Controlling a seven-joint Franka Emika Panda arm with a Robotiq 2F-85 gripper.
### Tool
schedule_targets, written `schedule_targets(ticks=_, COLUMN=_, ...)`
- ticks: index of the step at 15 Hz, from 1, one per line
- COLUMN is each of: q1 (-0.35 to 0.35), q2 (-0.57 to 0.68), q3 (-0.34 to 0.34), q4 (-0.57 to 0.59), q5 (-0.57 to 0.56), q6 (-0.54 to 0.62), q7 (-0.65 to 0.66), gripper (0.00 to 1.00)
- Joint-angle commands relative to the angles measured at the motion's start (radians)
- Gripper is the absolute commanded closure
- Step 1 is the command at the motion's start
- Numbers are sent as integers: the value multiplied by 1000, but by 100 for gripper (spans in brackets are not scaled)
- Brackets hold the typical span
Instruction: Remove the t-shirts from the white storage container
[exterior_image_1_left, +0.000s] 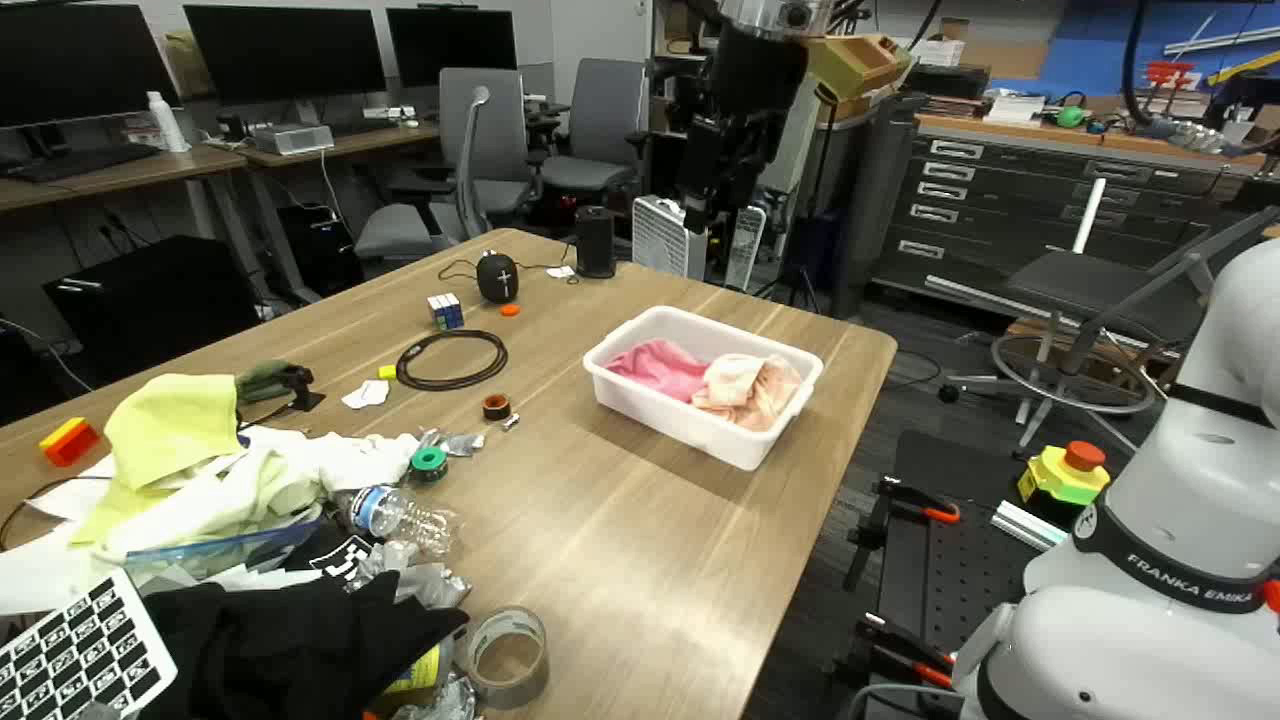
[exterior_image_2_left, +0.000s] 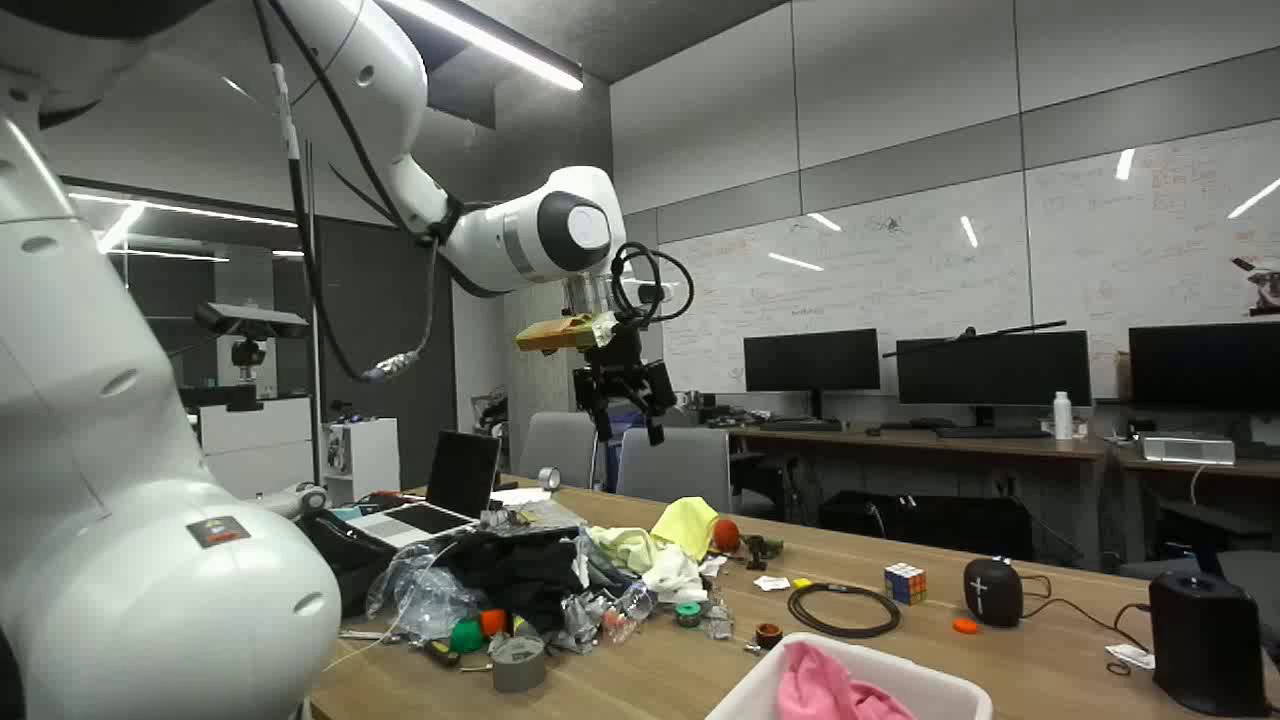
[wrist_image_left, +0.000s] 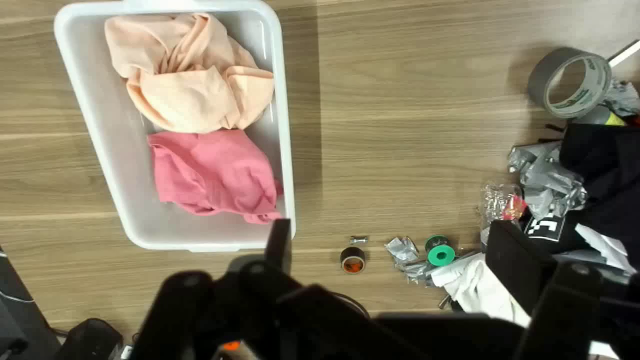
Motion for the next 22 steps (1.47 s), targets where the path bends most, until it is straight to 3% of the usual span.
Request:
schedule_targets(ticks=1, q1=8, q2=0, q3=-7, q4=6, q5=-3, q6=-3, q7=2, gripper=0)
schedule_targets(ticks=6, q1=4, q2=2, q3=-8, q4=16, q5=-12, q6=0, q7=-2, gripper=0)
schedule_targets(ticks=14, q1=-103, q2=123, q3=-74, q4=116, q5=-224, q6=16, q7=3, gripper=0)
schedule_targets(ticks=22, q1=-112, q2=299, q3=-186, q4=193, q5=-171, q6=83, q7=-88, gripper=0)
